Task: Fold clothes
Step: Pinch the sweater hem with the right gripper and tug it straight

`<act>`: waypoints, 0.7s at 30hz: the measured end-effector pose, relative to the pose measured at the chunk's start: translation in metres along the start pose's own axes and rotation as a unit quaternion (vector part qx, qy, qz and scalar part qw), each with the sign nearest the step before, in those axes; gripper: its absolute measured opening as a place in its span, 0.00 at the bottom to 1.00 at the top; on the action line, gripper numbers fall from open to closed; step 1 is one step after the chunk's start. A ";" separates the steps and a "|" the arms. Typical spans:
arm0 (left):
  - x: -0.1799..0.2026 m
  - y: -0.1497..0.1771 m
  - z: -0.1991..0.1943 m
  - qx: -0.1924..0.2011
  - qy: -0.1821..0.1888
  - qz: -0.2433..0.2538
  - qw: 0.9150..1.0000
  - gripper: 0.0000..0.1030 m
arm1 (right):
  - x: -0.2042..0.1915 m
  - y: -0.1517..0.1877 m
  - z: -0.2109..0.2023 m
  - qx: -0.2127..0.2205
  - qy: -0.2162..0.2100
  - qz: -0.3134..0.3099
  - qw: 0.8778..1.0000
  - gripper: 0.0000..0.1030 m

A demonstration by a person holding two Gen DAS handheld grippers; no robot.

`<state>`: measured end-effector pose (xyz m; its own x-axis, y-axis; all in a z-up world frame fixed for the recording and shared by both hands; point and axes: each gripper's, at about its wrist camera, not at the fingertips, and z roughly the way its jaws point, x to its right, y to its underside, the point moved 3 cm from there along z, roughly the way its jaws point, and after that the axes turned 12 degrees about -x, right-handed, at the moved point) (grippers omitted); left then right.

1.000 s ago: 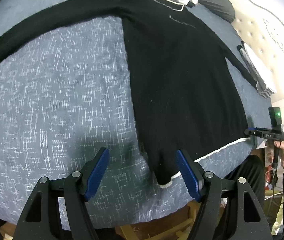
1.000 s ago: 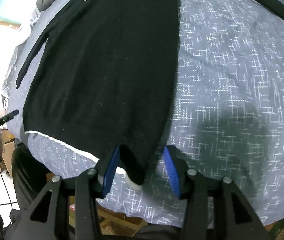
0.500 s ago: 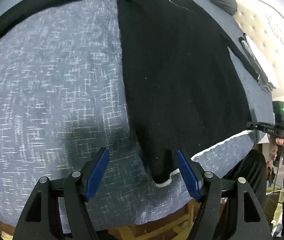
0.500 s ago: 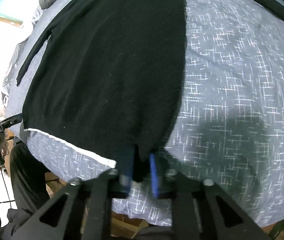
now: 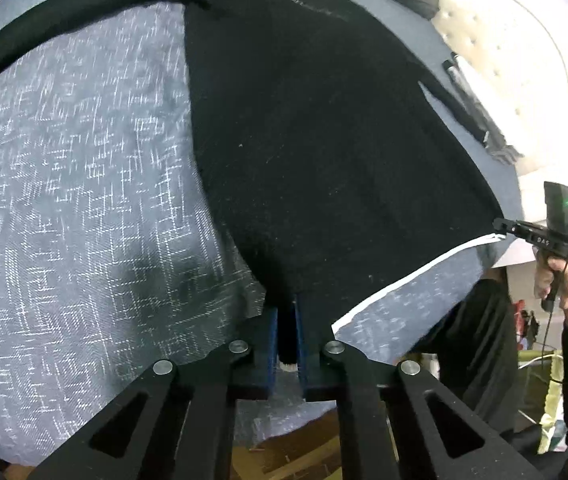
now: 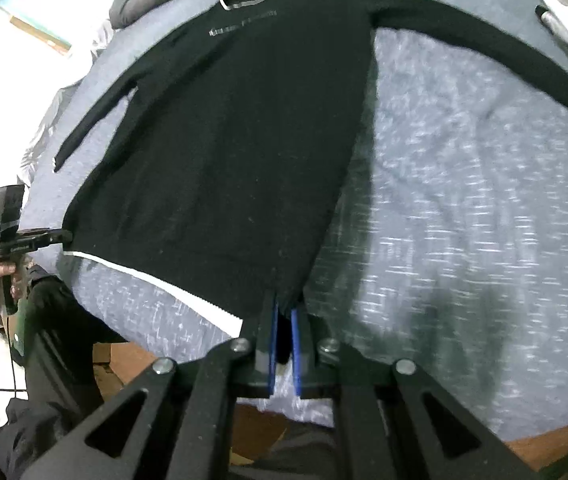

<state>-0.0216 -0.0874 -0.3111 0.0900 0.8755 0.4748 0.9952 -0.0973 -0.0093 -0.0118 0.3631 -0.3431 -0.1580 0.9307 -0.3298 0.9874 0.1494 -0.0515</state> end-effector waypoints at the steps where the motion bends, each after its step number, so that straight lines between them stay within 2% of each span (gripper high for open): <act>1: 0.001 0.001 -0.004 0.001 0.004 0.002 1.000 0.07 | 0.000 0.004 -0.006 0.005 0.003 -0.001 1.000 0.04; 6: 0.010 0.003 -0.015 -0.001 0.009 0.022 1.000 0.07 | 0.000 0.013 -0.022 0.010 0.008 -0.008 1.000 0.04; 10: 0.004 0.002 0.000 -0.026 -0.003 0.018 0.999 0.07 | 0.008 0.014 -0.008 -0.007 0.016 -0.008 1.000 0.04; 14: -0.002 0.002 0.010 -0.034 -0.010 0.008 0.999 0.07 | 0.012 0.012 0.015 -0.024 0.026 -0.006 0.999 0.04; 18: -0.005 0.002 0.015 -0.040 -0.018 0.002 0.999 0.10 | 0.017 0.012 0.022 -0.030 0.018 0.000 0.999 0.05; 21: -0.010 0.003 0.011 -0.037 -0.020 -0.006 0.999 0.20 | 0.020 0.012 0.025 -0.034 0.009 0.004 0.999 0.08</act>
<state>-0.0188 -0.0915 -0.3256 0.0805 0.8947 0.4393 0.9908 -0.1201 0.0631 -0.0031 0.3757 -0.3736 -0.1498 0.9379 -0.3129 0.9865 0.1630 0.0165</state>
